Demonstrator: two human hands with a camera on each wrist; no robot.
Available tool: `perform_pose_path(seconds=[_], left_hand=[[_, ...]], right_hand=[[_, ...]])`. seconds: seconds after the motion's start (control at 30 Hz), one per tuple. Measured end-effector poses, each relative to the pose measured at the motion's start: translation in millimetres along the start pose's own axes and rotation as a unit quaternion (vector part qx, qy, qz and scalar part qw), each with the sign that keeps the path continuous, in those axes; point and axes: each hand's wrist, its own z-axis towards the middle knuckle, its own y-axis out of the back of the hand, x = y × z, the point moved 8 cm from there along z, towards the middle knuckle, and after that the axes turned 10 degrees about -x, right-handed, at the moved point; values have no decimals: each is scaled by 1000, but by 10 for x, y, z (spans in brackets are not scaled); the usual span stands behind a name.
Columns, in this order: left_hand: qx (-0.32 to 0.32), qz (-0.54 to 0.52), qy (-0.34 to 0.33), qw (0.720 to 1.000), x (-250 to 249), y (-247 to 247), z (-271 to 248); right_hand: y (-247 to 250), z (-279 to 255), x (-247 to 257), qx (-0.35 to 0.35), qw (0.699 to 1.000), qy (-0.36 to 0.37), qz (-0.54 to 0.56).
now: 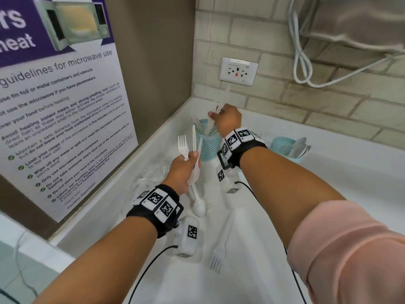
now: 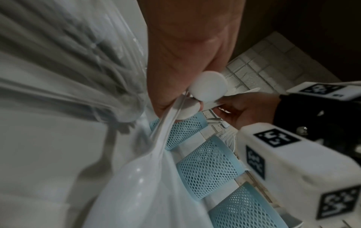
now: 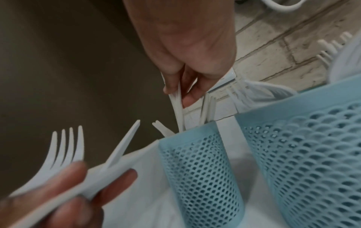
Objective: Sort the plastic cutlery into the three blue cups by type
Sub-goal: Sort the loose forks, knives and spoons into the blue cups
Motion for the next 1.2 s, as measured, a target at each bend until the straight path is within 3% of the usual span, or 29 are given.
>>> perform_pose_path(seconds=[0.17,0.3,0.47,0.6,0.73,0.87,1.0,1.2], left_hand=[[-4,-9,2,1000,2,-2,-6],[8,-12,2,1000,17,-10,-16],[39,-22,1,999,7,-32,-45],[73,-33,7,997,11,-100,-127],[113,-42,19,993,38,-231,-251],[147,-19,34,988,105,-358,-365],[170,13,62,983,200,-439,-436],[198,16,62,978,223,-567,-575]], right_hand=[[-131,-7,-60,31,999,-1,-13],[-83,-3,-80,24,998,-20,54],[210,-89,39,-40,995,67,57],[277,-273,-12,61,995,79,24],[257,-577,-246,213,977,11,-13],[311,-713,-474,251,964,-71,54],[475,-786,-618,225,956,-155,101],[726,-833,-708,132,958,-199,159]])
